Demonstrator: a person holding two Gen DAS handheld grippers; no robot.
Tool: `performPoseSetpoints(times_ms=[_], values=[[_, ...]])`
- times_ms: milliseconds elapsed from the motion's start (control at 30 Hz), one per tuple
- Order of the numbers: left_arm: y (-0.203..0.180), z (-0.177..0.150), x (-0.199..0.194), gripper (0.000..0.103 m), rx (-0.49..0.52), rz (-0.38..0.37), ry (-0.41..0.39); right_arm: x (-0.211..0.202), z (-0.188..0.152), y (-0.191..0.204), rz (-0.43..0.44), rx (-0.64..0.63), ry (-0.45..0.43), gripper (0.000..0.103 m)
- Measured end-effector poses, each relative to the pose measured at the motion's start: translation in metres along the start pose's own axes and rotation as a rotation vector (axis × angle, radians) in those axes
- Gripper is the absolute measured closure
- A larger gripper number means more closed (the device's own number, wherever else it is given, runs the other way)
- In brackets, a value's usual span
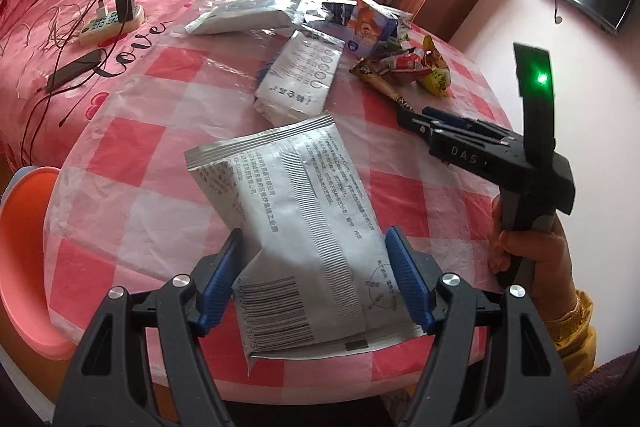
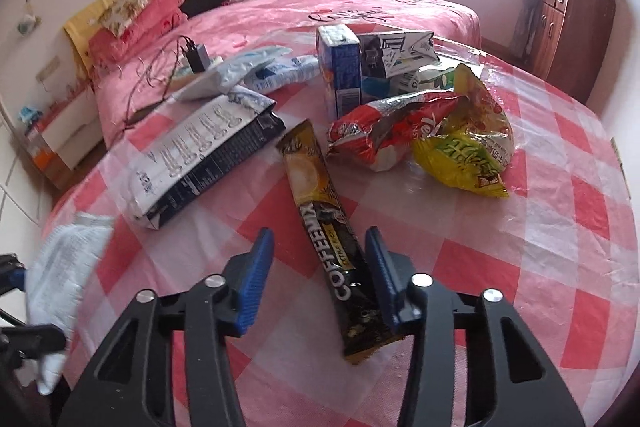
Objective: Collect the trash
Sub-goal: 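Grasp the grey printed bag with the left tool while the right grasps the COFFEEMIX stick, then carry both items over the orange bucket and open both tools to drop them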
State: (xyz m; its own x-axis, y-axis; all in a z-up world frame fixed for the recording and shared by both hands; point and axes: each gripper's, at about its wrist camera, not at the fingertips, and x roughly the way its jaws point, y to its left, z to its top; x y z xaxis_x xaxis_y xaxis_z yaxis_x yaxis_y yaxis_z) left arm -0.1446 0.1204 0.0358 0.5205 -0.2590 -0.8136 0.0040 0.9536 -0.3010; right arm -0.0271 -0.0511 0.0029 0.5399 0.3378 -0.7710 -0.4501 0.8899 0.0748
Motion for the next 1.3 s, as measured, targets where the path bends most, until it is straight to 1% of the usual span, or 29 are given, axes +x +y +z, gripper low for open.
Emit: performPoseSetpoints(times_ms=[33, 100, 200, 433, 600, 833, 1033, 1133, 1300], values=[[0.003, 0.000, -0.001, 0.031, -0.006, -0.005, -0.004, 0.002, 0.000, 0.001, -0.008, -0.006, 0.006, 0.066], [0.009, 0.000, -0.003, 0.031, -0.014, -0.011, -0.013, 0.004, -0.001, 0.004, -0.031, -0.026, 0.016, 0.076], [0.018, -0.002, -0.005, 0.031, -0.020, -0.020, -0.022, 0.007, -0.001, 0.012, -0.063, -0.063, 0.018, 0.079], [0.034, -0.005, -0.011, 0.031, -0.025, -0.025, -0.049, 0.003, -0.007, 0.017, -0.087, -0.071, 0.016, 0.082], [0.047, -0.005, -0.013, 0.031, -0.033, -0.041, -0.062, -0.010, -0.016, 0.020, -0.063, -0.021, 0.005, 0.086], [0.062, -0.008, -0.016, 0.031, -0.044, -0.070, -0.076, -0.037, -0.021, 0.026, -0.033, 0.041, -0.042, 0.087], [0.075, -0.010, -0.022, 0.031, -0.053, -0.084, -0.096, -0.063, -0.013, 0.045, 0.057, 0.078, -0.084, 0.088], [0.084, -0.010, -0.027, 0.031, -0.063, -0.078, -0.111, -0.069, -0.005, 0.066, 0.139, 0.076, -0.088, 0.088], [0.111, -0.010, -0.043, 0.031, -0.106, -0.048, -0.152, -0.070, 0.013, 0.118, 0.306, 0.043, -0.071, 0.088]])
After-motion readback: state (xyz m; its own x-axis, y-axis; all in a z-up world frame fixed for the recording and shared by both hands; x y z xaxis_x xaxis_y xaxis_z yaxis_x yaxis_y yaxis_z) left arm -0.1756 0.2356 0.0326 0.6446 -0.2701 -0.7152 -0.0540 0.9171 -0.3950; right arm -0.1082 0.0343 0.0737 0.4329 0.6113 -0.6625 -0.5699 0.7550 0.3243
